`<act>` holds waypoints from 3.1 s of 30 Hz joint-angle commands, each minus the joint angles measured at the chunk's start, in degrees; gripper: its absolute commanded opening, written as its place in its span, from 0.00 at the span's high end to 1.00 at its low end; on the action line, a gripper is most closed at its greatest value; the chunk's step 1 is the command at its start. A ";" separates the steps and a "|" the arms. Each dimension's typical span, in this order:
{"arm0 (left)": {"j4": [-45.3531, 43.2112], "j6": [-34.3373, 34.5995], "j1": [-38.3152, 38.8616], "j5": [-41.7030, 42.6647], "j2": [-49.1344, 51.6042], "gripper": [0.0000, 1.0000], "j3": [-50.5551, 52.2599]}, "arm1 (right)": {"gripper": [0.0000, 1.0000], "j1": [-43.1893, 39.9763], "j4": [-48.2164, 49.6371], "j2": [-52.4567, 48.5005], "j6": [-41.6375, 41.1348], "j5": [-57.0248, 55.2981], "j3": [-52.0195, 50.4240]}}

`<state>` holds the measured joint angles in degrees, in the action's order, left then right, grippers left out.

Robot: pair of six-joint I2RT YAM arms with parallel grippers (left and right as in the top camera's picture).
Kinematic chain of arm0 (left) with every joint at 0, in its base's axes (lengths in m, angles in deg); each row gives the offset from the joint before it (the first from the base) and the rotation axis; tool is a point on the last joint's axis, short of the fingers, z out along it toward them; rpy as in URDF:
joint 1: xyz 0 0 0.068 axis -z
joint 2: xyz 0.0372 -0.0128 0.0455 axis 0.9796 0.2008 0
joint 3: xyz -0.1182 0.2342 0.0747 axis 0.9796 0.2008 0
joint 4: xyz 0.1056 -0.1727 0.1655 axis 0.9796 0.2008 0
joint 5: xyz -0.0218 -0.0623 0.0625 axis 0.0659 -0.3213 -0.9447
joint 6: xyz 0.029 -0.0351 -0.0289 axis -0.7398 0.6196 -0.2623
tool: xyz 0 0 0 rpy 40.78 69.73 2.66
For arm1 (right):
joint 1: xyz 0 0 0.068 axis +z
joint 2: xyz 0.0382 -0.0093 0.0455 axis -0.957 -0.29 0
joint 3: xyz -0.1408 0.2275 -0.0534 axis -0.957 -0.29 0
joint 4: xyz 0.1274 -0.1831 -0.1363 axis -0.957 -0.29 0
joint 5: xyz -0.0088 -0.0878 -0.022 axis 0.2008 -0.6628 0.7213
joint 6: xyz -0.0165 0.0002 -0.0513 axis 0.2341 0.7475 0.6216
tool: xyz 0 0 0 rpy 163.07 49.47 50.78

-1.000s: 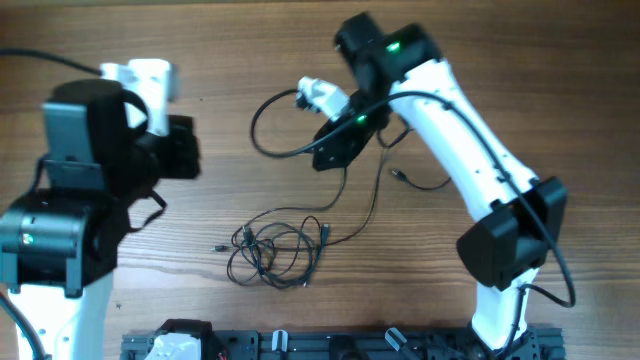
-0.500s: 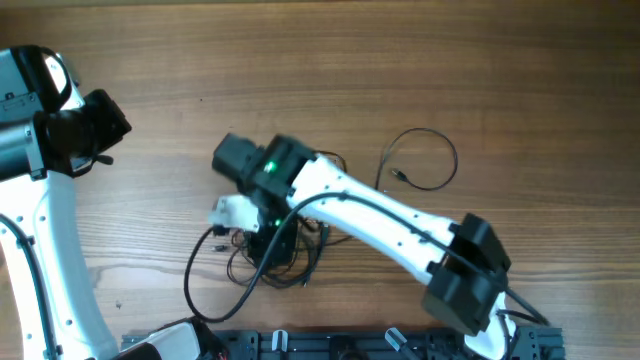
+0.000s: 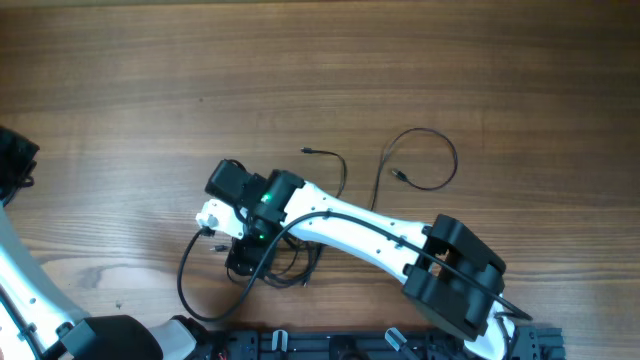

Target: Untangle cables

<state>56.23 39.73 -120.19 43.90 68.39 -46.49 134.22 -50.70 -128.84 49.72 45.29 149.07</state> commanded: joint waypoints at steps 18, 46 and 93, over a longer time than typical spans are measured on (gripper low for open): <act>0.44 1.29 -0.35 4.07 0.15 0.96 -0.04 | 0.96 -2.05 8.26 0.35 -23.87 -16.59 -6.51; 18.25 -62.23 36.24 49.05 0.15 0.81 -0.04 | 0.96 -14.62 7.98 27.04 -3.93 -20.61 5.88; 0.87 -27.41 14.19 32.13 4.79 0.96 -0.04 | 0.96 -19.96 -9.92 30.71 -13.86 -46.40 5.88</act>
<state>56.36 10.17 -100.41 76.44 73.31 -46.47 116.50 -59.66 -100.17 39.58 8.14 154.21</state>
